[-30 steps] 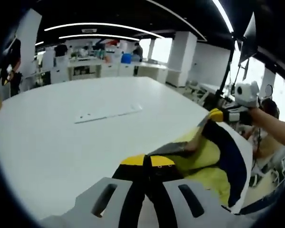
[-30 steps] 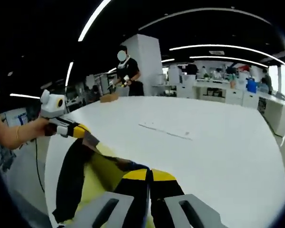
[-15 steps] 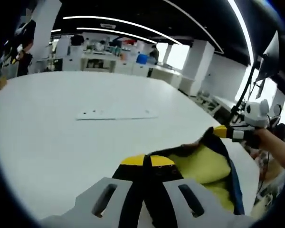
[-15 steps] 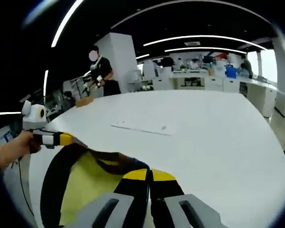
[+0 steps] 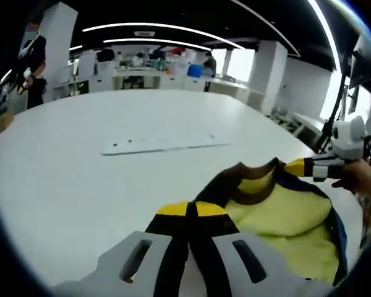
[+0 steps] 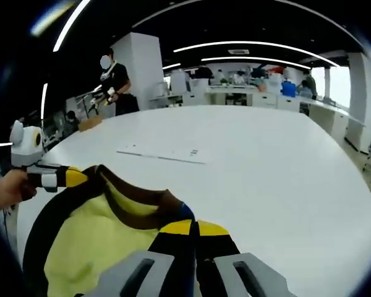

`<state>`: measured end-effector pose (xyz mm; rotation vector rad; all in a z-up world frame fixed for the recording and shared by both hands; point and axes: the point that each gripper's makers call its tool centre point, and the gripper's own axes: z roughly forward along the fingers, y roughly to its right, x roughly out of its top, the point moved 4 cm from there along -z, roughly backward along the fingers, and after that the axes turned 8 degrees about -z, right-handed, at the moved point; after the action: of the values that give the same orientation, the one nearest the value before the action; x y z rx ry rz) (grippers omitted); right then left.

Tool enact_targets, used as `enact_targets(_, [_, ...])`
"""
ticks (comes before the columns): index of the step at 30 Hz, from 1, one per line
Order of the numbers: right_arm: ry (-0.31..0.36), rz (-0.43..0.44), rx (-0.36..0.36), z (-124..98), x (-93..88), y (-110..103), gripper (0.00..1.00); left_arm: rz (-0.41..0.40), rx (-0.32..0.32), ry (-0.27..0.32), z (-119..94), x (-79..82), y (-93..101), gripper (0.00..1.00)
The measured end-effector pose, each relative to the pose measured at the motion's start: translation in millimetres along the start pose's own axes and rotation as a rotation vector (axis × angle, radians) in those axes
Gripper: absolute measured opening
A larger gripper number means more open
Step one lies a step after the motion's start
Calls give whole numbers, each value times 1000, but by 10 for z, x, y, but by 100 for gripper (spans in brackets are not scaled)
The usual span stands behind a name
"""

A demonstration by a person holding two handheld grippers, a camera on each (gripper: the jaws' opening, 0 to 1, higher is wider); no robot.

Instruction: Fold the garment on the visible template until the final outline fits inside the template.

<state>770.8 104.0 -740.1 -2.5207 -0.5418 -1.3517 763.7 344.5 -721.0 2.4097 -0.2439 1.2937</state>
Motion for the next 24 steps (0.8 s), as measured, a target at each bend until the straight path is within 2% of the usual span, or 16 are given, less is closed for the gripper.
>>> enact_targets(3, [-4,6,8,32,-6,-12,0,61,7,1,15,27,-44,8])
enact_targets(5, [6,-21,9,27,23,-24,0,67,7,3,7,47,-51,14])
enact_targets(10, [53,-25,53,-65,184,-71,22,41,-24,40,-48,135,-51,24])
enact_targets(14, [35,-2,129,-161,191,-185,37,19,-41,65,-153,200,-4,36])
enact_targets(16, [17,-27,145,-213,174,-221,44,49,-51,66,-215,212,38,40])
enact_targets(19, [8,-9,223,-330,174,-323,55,79,-81,51,-327,190,117,46])
enact_targets(20, [10,-16,233,-365,184,-335,58,85,-90,46,-360,180,138,48])
enact_targets(24, [1,-136,286,-563,206,-450,70,131,-135,19,-493,117,227,58])
